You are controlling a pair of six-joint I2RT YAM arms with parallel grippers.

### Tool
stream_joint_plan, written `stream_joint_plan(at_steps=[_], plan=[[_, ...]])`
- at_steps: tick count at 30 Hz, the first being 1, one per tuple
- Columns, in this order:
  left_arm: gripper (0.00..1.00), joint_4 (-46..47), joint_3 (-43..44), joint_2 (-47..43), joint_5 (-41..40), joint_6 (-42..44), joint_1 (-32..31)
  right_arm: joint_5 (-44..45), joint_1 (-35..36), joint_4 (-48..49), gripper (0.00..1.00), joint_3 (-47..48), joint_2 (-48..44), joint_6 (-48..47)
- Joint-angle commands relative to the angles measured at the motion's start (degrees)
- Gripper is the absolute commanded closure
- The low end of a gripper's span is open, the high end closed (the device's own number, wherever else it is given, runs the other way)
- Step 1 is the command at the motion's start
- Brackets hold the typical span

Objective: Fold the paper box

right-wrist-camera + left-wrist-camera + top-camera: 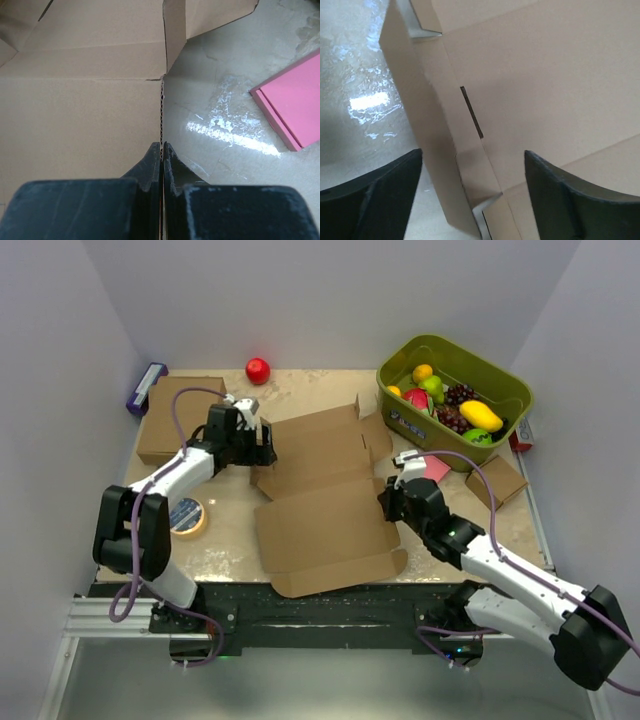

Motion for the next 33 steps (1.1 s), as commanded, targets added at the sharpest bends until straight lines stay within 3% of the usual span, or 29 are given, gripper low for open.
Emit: stream_joint_plan(at_steps=[1,7,10,13,14,17,19,23,24,26,30,33], plan=[[0.19,-2.6,2.66,1.83,-6.55,3.82,-1.17,-1.47,0.06,2.63,1.0,-0.38,-2.31,-0.35],[0.34,-3.48,3.18,3.94,-12.27,6.01,-3.46,-2.26,0.15,2.02,1.0,-0.73,-3.89,0.0],[0.48,-3.83,3.1,4.21,-14.73,6.63,-4.6,-2.18,0.06,1.49,1.0,-0.82,-4.6,0.27],[0.68,-2.96,2.31,3.33,-15.7,6.72,-4.69,-2.18,0.06,1.05,1.0,-0.91,-5.3,0.62],[0.82,-2.69,2.13,3.24,-15.7,6.81,-4.69,-2.09,0.06,0.96,1.0,-0.99,-5.65,0.79],[1.0,-1.73,1.6,2.19,-16.14,6.81,-4.78,-1.39,0.06,-0.17,1.0,-0.73,-6.18,1.15],[1.0,-0.85,0.73,1.05,-16.4,6.89,-4.87,-0.69,0.06,-1.93,0.92,-0.03,-6.71,1.58],[1.0,4.14,-2.17,-5.7,-16.05,7.33,-5.13,0.98,0.15,-6.67,0.54,2.34,-8.38,3.25],[1.0,5.21,-3.75,-7.2,-14.92,7.77,-5.48,1.42,0.06,-7.82,0.36,4.0,-9.34,3.69],[1.0,8.99,-5.69,-11.69,-14.29,9.0,-6.27,2.82,0.06,-11.86,0.21,7.07,-10.92,5.01],[1.0,13.91,-9.9,-17.93,-15.08,11.11,-9.95,3.62,0.06,-17.31,0.12,12.36,-13.38,7.56],[1.0,15.76,-11.67,-21.28,-15.35,12.43,-11.8,1.26,0.06,-15.4,0.11,14.56,-14.09,10.46]])
